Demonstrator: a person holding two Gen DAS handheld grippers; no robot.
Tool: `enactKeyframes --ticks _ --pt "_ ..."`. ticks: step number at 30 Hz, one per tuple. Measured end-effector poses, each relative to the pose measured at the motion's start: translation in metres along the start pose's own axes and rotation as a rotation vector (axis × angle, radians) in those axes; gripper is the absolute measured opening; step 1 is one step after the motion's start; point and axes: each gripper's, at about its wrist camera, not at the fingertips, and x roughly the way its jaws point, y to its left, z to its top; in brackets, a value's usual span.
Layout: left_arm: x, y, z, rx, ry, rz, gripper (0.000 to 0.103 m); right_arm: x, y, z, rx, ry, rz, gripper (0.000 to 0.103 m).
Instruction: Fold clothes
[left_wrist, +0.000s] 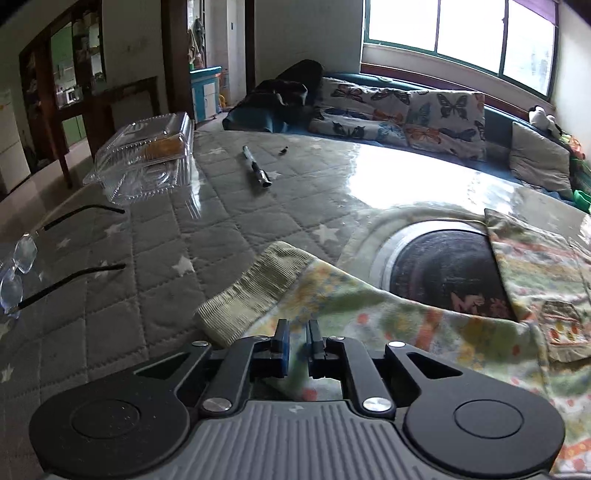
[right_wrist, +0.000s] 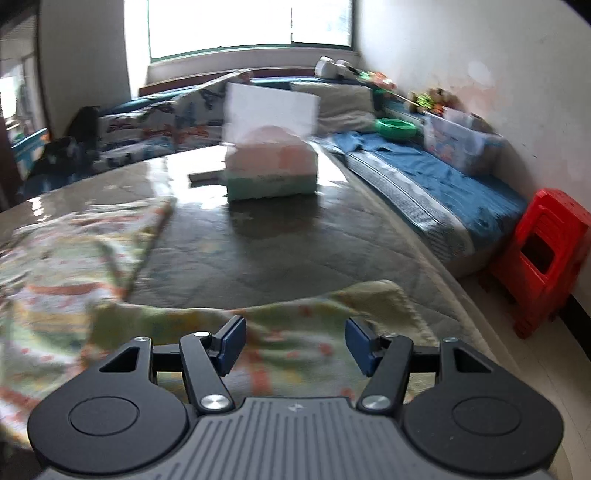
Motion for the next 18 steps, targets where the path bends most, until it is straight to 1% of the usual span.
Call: enactKeyframes --ticks 3,7,11,13,15,18 --pt "-0.015 -0.014 -0.002 0.024 -0.013 -0.057 0.012 -0.013 0.022 0.001 -0.067 -0.012 0.072 0.061" --pt "-0.036 -0.046 -0.009 0.074 -0.02 -0.167 0.014 -0.027 0.055 -0.001 -0.157 -0.024 0.18 0.061" --pt "-0.051 -0.086 -0.018 0.145 -0.006 -0.297 0.014 -0.034 0.092 -0.004 -0.234 -0.031 0.275 0.061" --pt "-0.055 -0.11 -0.025 0.199 0.002 -0.351 0.014 -0.034 0.111 -0.008 -0.271 -0.027 0.313 0.061" --pt "-0.056 -0.13 -0.03 0.236 0.009 -0.386 0.014 -0.034 0.126 -0.012 -0.302 -0.022 0.344 0.059" --pt "-0.056 -0.154 -0.038 0.281 0.019 -0.426 0.014 -0.031 0.137 -0.018 -0.306 -0.01 0.374 0.057"
